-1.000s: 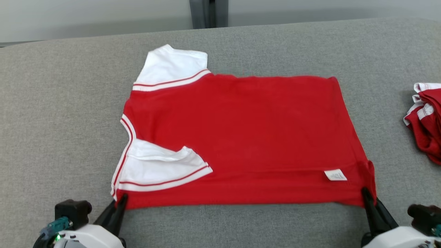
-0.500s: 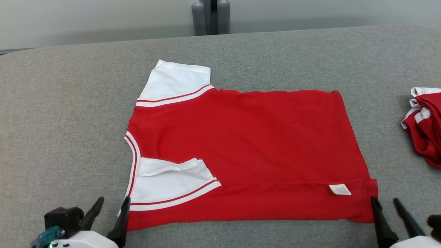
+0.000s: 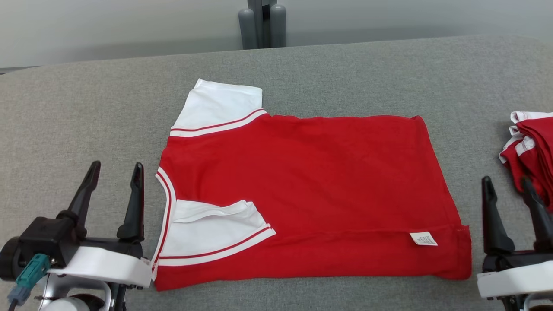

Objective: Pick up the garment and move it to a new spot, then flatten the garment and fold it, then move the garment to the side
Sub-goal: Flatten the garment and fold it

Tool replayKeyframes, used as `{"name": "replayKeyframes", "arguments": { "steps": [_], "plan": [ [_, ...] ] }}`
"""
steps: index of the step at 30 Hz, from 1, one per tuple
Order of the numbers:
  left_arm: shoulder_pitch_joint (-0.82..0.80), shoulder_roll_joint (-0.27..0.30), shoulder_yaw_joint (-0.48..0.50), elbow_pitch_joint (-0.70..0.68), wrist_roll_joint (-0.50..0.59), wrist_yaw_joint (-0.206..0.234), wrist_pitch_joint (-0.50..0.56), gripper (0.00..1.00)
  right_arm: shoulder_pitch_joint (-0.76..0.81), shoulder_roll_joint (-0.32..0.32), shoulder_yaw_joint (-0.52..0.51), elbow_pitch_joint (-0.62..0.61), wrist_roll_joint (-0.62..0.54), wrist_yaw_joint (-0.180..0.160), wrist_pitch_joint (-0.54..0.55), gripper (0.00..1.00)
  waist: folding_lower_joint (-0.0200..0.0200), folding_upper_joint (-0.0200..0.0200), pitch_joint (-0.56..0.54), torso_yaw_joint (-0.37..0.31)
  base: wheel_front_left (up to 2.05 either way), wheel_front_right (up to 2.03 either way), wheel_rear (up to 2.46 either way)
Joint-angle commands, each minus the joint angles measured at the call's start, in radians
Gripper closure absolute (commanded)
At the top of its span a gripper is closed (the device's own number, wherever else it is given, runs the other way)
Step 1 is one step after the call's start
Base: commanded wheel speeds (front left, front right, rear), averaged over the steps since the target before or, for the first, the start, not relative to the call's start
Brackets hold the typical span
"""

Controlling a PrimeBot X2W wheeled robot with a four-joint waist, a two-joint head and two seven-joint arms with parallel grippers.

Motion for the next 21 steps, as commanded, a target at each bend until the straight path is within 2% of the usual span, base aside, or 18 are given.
{"name": "replayKeyframes", "arguments": {
  "steps": [1,8,17,21],
  "plan": [
    [-0.023,0.004,-0.002,-0.002,0.015,0.008,-0.009,0.0,-0.01,-0.005,0.012,-0.019,-0.004,0.0,0.0,0.0,0.0,-0.0001,-0.002,0.001,0.0,0.0,0.0],
    [-0.038,-0.004,-0.018,0.011,0.038,0.027,-0.008,0.0,0.0,-0.006,0.052,-0.061,-0.002,0.0,0.006,0.0,0.0,-0.0001,-0.009,-0.004,0.0,0.0,0.0],
    [-0.041,-0.004,-0.03,0.013,0.039,0.03,-0.001,0.0,0.001,-0.006,0.05,-0.062,0.002,0.0,0.004,0.0,0.0,-0.0001,-0.008,-0.003,0.0,0.0,0.0],
    [-0.109,0.002,-0.058,0.023,0.034,-0.01,0.024,0.0,-0.019,-0.006,0.057,-0.06,0.01,0.0,0.002,0.0,0.0,-0.0001,0.014,-0.01,0.0,0.0,0.0]
  ]
}}
